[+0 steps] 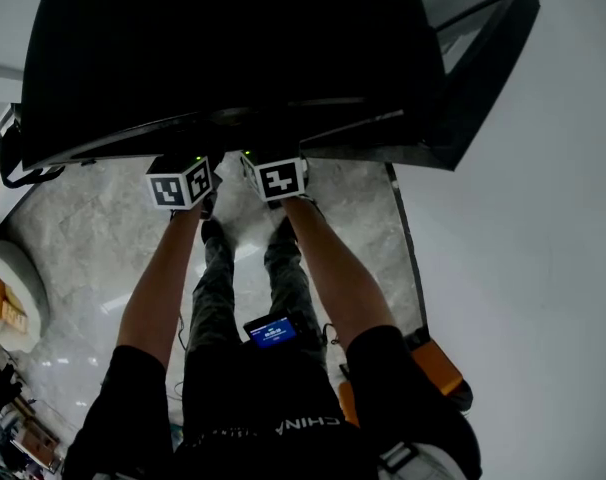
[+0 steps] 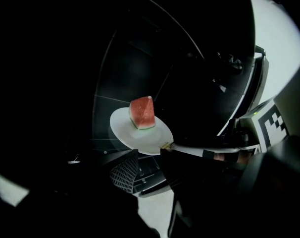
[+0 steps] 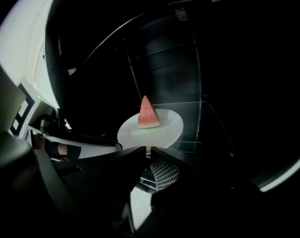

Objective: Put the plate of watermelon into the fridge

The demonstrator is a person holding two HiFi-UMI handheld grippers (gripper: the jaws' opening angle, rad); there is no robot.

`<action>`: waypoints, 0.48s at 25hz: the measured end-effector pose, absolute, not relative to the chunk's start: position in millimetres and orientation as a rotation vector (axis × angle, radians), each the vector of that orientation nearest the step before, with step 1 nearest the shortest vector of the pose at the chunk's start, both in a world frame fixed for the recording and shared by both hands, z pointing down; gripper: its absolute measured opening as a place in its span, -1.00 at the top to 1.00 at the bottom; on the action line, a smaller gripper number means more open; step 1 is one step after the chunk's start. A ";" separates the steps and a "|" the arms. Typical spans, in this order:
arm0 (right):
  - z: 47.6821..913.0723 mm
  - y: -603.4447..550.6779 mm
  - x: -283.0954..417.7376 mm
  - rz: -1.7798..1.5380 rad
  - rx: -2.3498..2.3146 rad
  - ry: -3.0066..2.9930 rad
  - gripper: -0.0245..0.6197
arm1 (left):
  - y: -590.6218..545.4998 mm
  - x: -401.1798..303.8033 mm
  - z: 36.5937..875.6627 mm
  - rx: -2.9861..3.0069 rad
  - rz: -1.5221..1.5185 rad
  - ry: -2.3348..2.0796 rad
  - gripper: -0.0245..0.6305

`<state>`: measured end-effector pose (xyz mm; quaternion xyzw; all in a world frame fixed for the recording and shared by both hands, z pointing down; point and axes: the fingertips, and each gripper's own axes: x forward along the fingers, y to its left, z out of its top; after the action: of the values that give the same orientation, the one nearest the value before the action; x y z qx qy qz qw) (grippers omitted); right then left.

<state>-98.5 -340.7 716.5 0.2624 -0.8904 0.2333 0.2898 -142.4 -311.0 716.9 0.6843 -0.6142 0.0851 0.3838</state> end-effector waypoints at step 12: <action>720.4 -375.6 -111.2 0.550 0.730 -2.317 0.80 | -343.8 -161.0 719.9 1.662 0.296 -1.631 0.70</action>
<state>-111.2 -375.6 720.4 0.2778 -0.8814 0.2092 0.3197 -161.0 -343.8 719.9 0.6528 -0.6408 0.1164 0.3869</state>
